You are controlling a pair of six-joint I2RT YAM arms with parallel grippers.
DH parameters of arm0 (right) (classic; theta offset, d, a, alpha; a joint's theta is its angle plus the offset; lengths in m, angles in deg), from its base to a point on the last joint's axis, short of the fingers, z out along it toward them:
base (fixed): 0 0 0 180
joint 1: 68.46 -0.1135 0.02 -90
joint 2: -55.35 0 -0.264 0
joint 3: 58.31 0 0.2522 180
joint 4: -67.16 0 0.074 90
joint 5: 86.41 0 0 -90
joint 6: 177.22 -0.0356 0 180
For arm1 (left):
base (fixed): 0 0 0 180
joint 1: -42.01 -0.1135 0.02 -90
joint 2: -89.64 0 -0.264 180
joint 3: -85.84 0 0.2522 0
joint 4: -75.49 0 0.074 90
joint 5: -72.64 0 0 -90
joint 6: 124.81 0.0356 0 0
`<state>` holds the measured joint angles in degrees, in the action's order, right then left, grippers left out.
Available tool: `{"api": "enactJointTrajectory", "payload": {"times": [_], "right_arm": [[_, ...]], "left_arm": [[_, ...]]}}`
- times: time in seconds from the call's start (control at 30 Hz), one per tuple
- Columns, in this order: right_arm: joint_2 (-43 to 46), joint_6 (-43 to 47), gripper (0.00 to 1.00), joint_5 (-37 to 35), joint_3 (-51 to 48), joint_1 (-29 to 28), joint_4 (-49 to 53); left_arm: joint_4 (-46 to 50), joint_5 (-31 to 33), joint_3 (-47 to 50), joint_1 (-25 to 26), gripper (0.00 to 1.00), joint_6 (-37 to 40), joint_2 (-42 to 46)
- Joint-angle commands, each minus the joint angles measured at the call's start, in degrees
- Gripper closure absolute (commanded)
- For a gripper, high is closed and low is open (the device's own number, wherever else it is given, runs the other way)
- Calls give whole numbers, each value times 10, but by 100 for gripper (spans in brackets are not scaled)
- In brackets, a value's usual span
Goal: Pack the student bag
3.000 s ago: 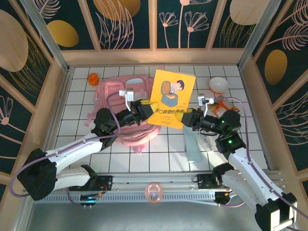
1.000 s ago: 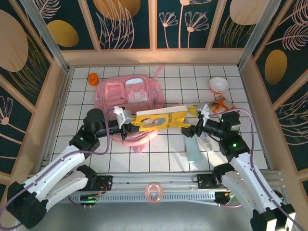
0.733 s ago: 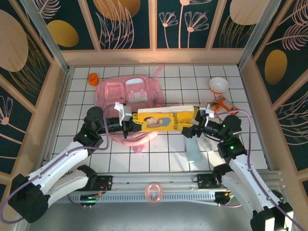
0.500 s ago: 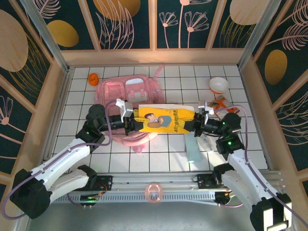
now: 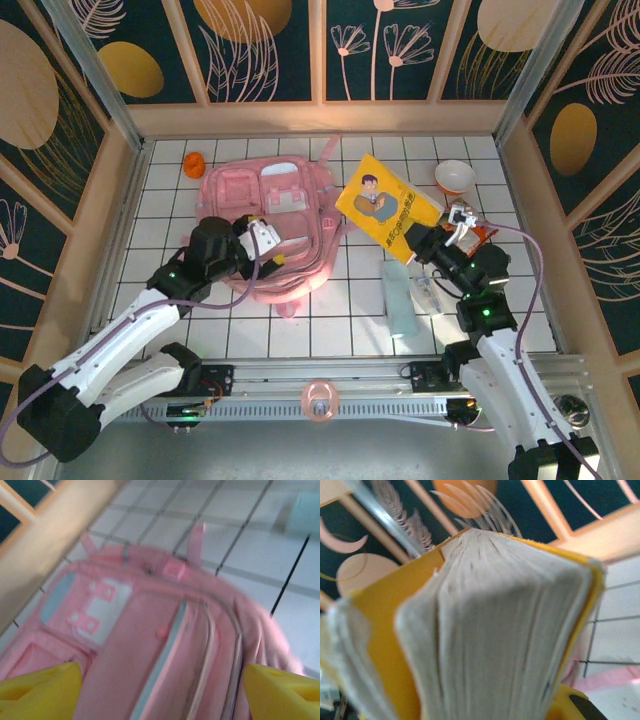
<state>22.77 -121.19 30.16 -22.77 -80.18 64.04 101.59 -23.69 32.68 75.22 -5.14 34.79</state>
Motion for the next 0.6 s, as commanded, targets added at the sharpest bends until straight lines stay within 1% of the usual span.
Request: {"api": "enactJointTrajectory", "payload": {"times": [0.0, 0.07, 0.17, 0.2, 0.33, 0.43, 0.47, 0.5, 0.53, 0.57], "right_arm": [[3, -28, 100, -40, 1, -3, -3], [0, -26, 100, -40, 1, -4, 3], [-2, -26, 100, -40, 1, -7, 10], [-3, -25, 100, -42, 2, -7, 15], [-11, -21, 100, -41, 3, -8, 27], [-17, -18, 100, -35, 5, -9, 30], [-19, -16, 100, -32, 5, -9, 31], [-18, -15, 100, -31, 6, -9, 32], [-18, -14, 100, -31, 6, -9, 36], [-18, -13, 100, -33, 7, -10, 40]], "left_arm": [[24, 62, 17, 0, 15, 78, -40], [13, 68, 9, 0, 15, 86, -81], [10, 53, -14, 0, 14, 81, -140], [-4, 56, -16, -1, 14, 76, -157], [-30, 80, -34, -1, 13, 69, -220], [-51, 128, -44, -1, 14, 68, -268], [-55, 140, -49, -1, 18, 63, -280], [-58, 146, -57, -1, 28, 56, -289], [-56, 144, -67, -1, 43, 47, -293], [-52, 135, -76, -1, 56, 37, -290]]}}
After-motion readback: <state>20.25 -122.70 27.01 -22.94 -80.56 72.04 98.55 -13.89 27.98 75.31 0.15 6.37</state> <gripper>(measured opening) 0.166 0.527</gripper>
